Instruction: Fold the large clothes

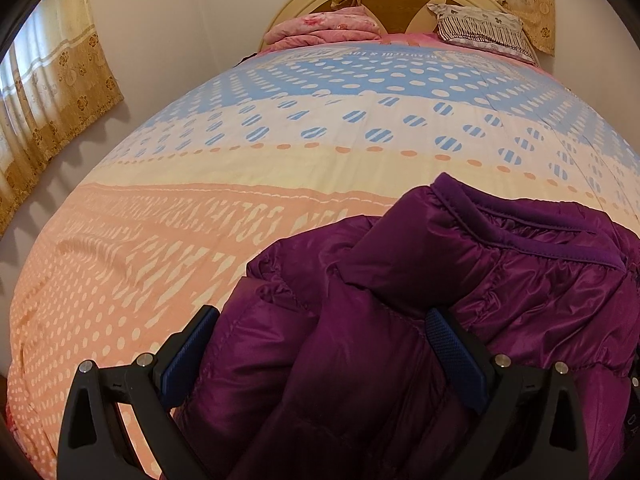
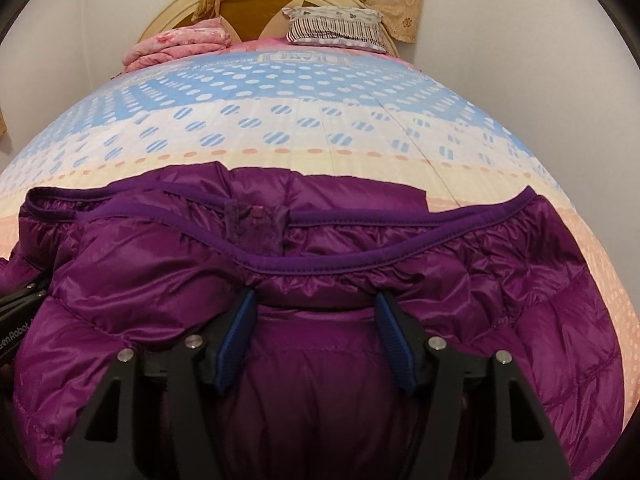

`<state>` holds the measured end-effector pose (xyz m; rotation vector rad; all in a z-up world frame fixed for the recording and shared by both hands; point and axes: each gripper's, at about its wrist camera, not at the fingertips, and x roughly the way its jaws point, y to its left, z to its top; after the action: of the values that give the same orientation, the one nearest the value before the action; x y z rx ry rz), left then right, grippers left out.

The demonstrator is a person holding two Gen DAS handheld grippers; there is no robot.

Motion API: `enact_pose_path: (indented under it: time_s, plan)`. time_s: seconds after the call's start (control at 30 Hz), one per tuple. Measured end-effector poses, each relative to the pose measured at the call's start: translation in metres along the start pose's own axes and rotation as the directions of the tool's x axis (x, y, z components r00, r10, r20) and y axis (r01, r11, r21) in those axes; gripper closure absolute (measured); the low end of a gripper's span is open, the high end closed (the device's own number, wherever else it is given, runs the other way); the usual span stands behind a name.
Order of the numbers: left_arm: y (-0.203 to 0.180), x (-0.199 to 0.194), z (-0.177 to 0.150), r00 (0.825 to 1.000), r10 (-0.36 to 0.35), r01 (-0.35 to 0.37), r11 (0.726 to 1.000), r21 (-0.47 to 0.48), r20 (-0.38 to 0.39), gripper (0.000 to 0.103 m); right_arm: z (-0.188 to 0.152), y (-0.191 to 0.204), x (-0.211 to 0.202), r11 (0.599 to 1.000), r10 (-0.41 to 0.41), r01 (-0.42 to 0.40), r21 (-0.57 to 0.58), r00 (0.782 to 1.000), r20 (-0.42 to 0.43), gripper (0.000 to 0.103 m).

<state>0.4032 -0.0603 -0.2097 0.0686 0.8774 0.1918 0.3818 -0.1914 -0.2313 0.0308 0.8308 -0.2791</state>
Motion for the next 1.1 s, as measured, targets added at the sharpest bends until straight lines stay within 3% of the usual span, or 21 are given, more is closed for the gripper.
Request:
enact_pose_path:
  time_s: [0.33, 0.47, 0.6, 0.73, 0.87, 0.93, 1.0, 1.1]
  plan:
    - [0.001, 0.002, 0.0, 1.0, -0.004, 0.004, 1.0, 0.0, -0.007, 0.001, 0.001, 0.001, 0.001, 1.0, -0.007, 0.007, -0.008, 1.0, -0.004, 0.037]
    - [0.024, -0.014, -0.003, 0.997, -0.063, 0.062, 0.997, -0.04, -0.037, 0.001, 0.002, 0.0, 0.001, 1.0, 0.001, -0.001, -0.004, 1.0, -0.01, 0.037]
    - [0.069, -0.056, -0.027, 0.996, -0.086, 0.087, 0.994, -0.068, 0.02, 0.001, -0.001, -0.009, -0.021, 0.999, 0.046, -0.046, 0.004, 0.999, -0.028, 0.034]
    - [0.106, -0.072, -0.069, 0.995, -0.096, 0.097, 0.99, -0.1, 0.012, 0.001, -0.033, -0.015, -0.076, 0.996, 0.086, -0.087, 0.003, 0.996, 0.033, 0.019]
    - [0.107, -0.068, -0.096, 0.989, -0.151, 0.149, 0.98, -0.129, -0.006, 0.002, -0.071, -0.001, -0.091, 0.996, 0.055, -0.052, -0.069, 0.998, 0.039, 0.017]
    - [0.101, -0.066, -0.102, 0.983, -0.18, 0.177, 0.976, -0.125, -0.016, 0.009, -0.079, 0.007, -0.085, 0.993, 0.009, -0.004, -0.118, 0.999, 0.044, 0.017]
    - [0.098, -0.068, -0.104, 0.976, -0.22, 0.217, 0.968, -0.124, -0.006, 0.032, -0.083, 0.011, -0.077, 0.99, -0.015, 0.021, -0.136, 0.999, 0.049, 0.017]
    - [0.091, -0.071, -0.103, 0.964, -0.267, 0.265, 0.957, -0.12, -0.004, 0.049, -0.086, 0.012, -0.071, 0.988, -0.032, 0.041, -0.151, 0.997, 0.064, 0.015]
